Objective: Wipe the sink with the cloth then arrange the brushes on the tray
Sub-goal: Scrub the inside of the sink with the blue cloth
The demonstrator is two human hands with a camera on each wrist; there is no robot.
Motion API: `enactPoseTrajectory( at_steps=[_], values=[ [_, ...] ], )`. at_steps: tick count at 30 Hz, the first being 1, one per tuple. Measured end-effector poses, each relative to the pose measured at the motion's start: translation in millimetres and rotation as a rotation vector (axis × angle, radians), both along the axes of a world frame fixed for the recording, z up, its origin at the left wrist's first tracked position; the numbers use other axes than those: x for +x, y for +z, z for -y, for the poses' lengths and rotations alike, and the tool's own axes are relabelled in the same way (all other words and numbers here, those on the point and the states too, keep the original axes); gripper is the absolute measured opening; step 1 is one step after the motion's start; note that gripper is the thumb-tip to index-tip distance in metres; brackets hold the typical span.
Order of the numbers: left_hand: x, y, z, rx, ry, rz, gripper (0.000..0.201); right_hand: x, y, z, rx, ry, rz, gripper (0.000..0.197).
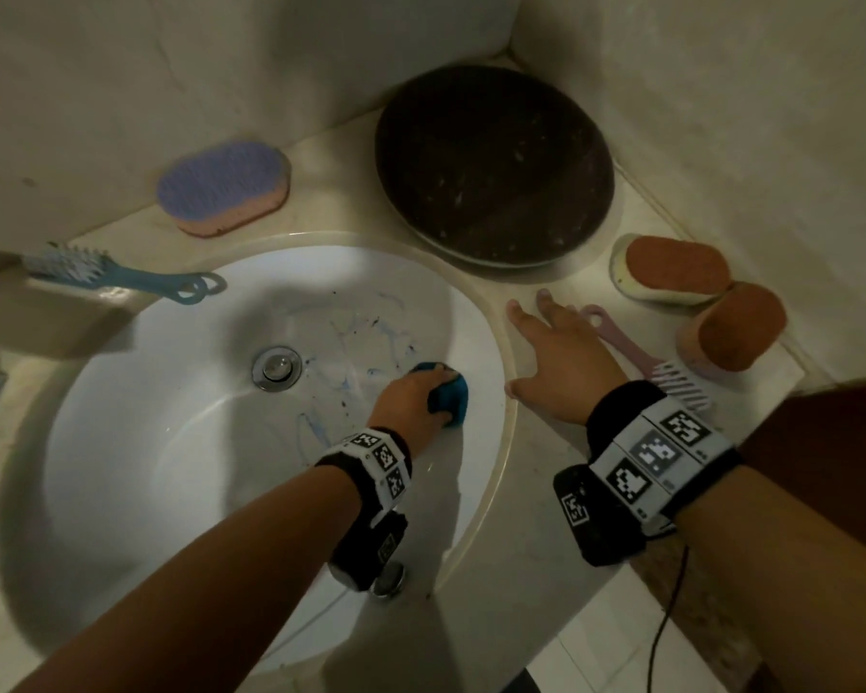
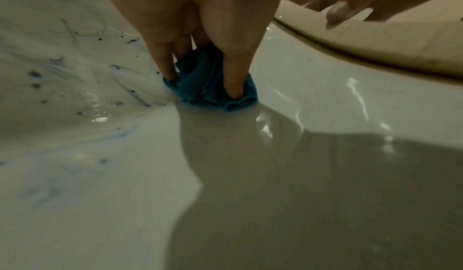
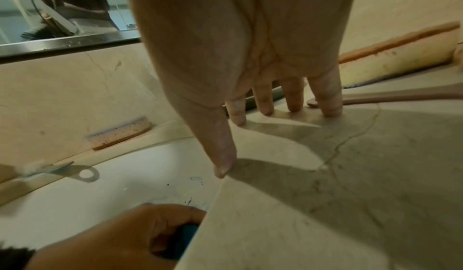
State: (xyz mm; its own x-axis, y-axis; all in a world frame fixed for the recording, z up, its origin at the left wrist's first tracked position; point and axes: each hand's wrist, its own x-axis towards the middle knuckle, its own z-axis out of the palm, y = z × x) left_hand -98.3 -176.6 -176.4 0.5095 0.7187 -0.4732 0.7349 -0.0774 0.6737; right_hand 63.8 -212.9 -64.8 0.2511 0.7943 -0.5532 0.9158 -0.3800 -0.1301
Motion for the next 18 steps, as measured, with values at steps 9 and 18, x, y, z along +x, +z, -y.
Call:
enactPoseTrajectory(
  at_steps=[9,18],
  values=[
    [10.3,3.8,-28.9,0.061,0.055,-0.031,0.046,1.5,-3.6,0.0,0.0,0.004,0.02,0.093],
    [-4.3,10.2,0.7,-0.003,-0.18,-0.067,0.037,-0.7,-1.9,-1.2,-0.016,-0.004,0.025,0.093]
  ],
)
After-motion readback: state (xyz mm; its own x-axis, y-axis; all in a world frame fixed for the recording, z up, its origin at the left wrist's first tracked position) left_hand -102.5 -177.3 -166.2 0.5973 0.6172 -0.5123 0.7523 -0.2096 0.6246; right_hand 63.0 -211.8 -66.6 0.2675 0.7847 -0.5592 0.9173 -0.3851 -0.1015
